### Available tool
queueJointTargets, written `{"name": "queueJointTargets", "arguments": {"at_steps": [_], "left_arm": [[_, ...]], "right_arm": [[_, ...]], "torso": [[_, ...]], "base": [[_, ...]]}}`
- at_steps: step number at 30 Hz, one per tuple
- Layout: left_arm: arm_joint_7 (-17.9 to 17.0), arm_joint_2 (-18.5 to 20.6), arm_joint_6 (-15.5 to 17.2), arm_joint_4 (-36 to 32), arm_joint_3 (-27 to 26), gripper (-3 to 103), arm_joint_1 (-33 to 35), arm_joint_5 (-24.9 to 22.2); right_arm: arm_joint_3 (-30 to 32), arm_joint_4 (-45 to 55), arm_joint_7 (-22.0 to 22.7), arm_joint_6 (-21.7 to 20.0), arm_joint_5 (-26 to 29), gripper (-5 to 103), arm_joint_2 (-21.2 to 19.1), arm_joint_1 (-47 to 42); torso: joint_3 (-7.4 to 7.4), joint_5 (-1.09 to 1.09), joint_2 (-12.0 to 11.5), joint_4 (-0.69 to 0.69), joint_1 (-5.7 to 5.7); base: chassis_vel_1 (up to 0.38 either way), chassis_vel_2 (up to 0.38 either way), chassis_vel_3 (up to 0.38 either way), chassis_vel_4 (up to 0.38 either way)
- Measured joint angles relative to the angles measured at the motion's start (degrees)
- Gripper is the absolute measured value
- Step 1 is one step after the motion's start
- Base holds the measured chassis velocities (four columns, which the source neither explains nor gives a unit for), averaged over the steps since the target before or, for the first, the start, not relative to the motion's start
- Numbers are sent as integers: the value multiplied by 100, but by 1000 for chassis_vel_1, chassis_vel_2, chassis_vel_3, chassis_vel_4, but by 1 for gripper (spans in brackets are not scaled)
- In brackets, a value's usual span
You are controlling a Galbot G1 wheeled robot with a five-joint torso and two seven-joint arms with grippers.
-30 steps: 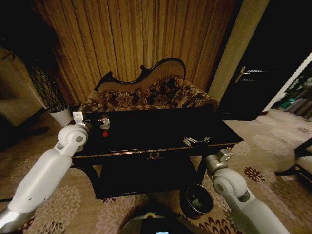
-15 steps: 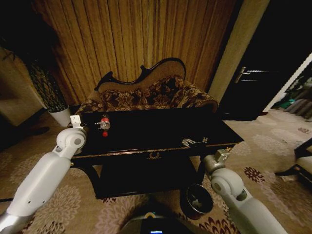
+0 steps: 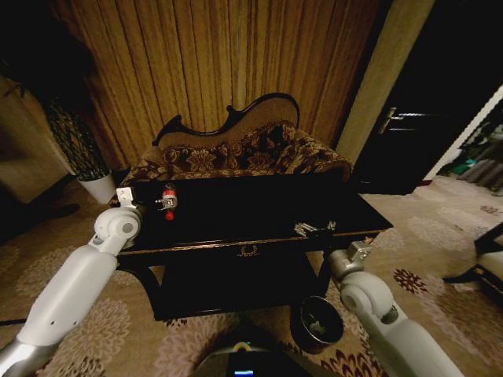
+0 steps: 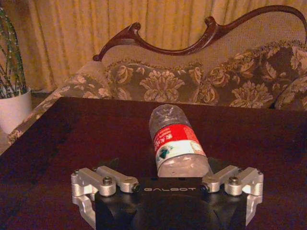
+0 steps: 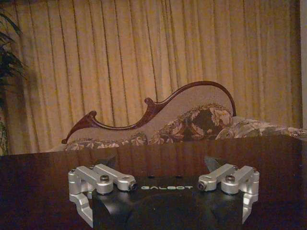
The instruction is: Move to the front of the table and place the trash on the table into the trash bin.
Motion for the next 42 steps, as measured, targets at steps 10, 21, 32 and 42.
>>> {"name": "queueJointTargets", "arguments": {"at_steps": [10,21,32,42], "left_arm": [[34,-13,-2,45,-10,100,27,5],[35,10,-2,-52,-104,98,136,-60],[129,-20,-7,-143,-352,61,328,-120],[281,7,-32,-226,-604,23,545,-124]], "right_arm": [[8,-19,0,-4,30,100,-6,40],[59,6,-1,-8,33,100,-7,20],[134,23,-1,-6,31,100,-83,32],[144,24,-1,1,31,100,-97,12]], "torso": [[0,0,0,0,0],[0,0,0,0,0],[0,0,0,0,0],[-1,1,0,0,-1]], "base": [[0,0,0,0],[0,0,0,0],[0,0,0,0],[0,0,0,0]]}}
